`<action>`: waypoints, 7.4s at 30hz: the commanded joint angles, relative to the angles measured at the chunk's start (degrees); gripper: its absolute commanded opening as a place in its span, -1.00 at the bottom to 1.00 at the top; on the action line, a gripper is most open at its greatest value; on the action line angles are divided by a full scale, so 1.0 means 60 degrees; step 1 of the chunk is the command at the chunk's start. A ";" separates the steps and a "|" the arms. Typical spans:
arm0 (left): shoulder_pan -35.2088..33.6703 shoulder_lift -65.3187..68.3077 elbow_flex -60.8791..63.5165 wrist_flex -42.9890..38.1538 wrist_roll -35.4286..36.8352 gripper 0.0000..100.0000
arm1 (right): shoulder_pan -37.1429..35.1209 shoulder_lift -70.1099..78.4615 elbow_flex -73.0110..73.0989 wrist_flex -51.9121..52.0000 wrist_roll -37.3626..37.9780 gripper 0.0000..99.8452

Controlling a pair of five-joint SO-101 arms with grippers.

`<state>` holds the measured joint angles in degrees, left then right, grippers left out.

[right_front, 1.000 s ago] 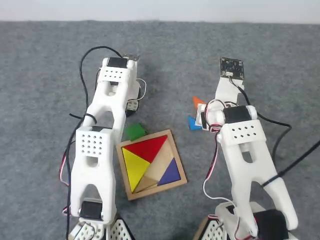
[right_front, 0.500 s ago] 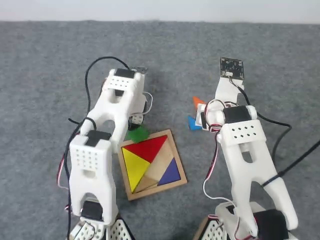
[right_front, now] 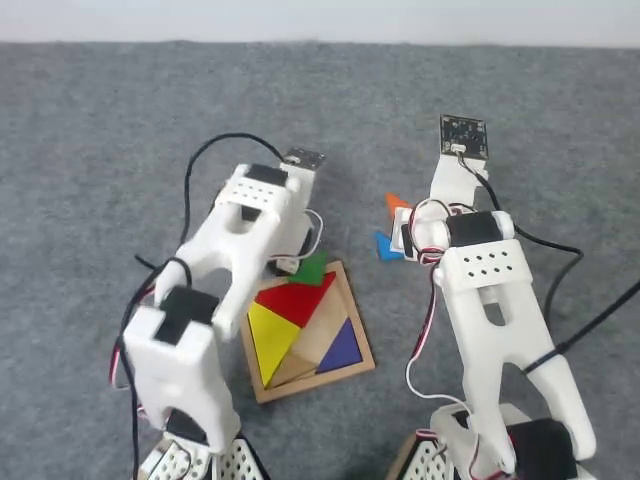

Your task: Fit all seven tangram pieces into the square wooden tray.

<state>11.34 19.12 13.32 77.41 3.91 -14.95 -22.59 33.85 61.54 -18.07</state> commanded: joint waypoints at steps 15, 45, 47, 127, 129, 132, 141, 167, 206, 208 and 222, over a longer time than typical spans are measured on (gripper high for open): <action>-0.1934 -0.7121 0.3802 -0.1817 -0.0103 -0.98 | -0.0579 0.0154 -0.0791 -0.0007 0.0132 -0.98; -0.6168 -2.0659 1.3707 -0.2945 -0.2432 -0.97 | -0.3289 0.9707 -0.9026 0.0066 0.2842 -0.99; -0.6154 -2.0630 1.3736 -0.2916 -0.2535 -0.97 | -0.3377 0.9766 -0.8996 0.0081 0.2974 -0.99; -0.5978 -2.0557 1.3839 -0.2974 -0.2842 -0.97 | -0.5868 0.1502 0.0806 0.0711 0.2725 -0.99; -0.5978 -2.0557 1.3839 -0.2974 -0.2842 -0.97 | -0.5531 0.1531 0.0821 0.0447 0.2725 -0.99; -0.5978 -2.0557 1.3839 -0.2974 -0.2842 -0.97 | -0.5311 0.1663 0.0894 0.0037 0.2725 -0.99; -0.6007 -2.0557 1.3839 -0.2974 -0.2842 -0.97 | -0.6689 0.2879 0.0938 -0.0095 0.1963 -0.99; -0.6007 -2.0557 1.3839 -0.2974 -0.2842 -0.97 | -0.5971 0.3084 -0.2388 0.2176 0.1612 -0.99; -0.6007 -2.0557 1.3839 -0.2974 -0.2842 -0.97 | -0.6806 0.3436 -0.0777 -0.0051 0.1524 -0.99; -0.6007 -2.0557 1.3853 -0.2974 -0.2842 -0.97 | -0.6879 0.3538 -0.0615 -0.0110 0.1524 -0.99; -0.6007 -2.0557 1.3853 -0.2974 -0.2842 -0.97 | -0.6659 0.2044 -0.0630 0.0535 0.1582 -0.99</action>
<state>-24.53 -103.08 96.57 59.38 -12.62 -55.03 -2.37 30.33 62.51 -8.31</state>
